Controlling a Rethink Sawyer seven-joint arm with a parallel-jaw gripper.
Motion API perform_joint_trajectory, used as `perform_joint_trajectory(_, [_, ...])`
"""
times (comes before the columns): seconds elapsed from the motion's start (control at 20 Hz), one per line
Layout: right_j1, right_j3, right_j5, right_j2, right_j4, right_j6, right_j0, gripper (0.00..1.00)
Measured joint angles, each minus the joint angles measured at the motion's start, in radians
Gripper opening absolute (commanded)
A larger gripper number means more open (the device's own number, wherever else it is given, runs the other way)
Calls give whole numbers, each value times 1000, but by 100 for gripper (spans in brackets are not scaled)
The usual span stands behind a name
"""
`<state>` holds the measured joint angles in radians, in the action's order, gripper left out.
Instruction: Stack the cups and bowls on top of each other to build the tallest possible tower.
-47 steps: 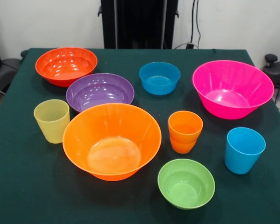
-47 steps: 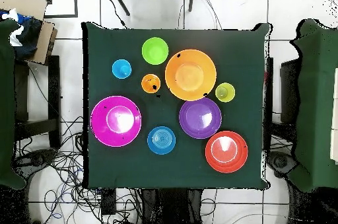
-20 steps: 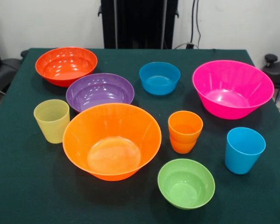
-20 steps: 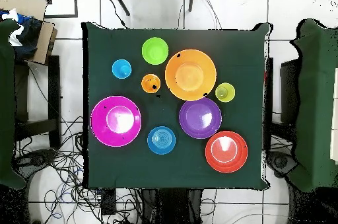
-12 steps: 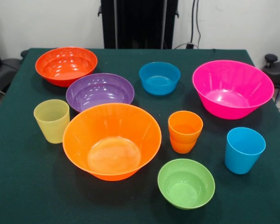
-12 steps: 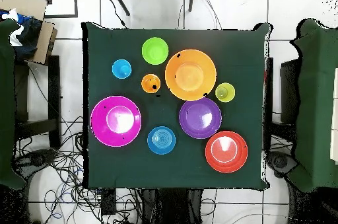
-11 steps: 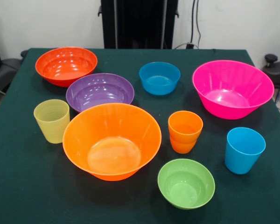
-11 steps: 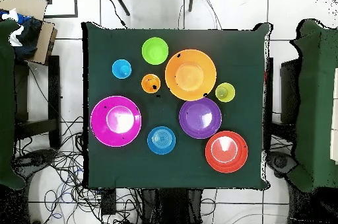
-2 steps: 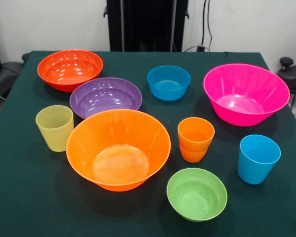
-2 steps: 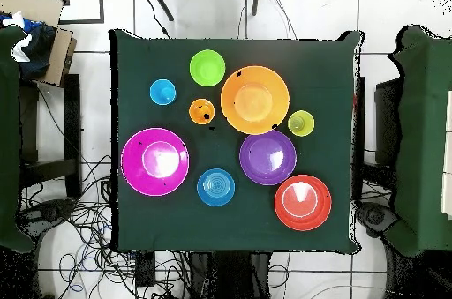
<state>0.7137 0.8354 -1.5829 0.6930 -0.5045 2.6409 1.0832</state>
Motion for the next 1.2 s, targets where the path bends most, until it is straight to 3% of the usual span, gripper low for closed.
perform_joint_trajectory(0.5, [256,277,118,-22,121,-86,-19,0])
perform_joint_trajectory(1.2, [509,507,163,-78,268,-312,-128,0])
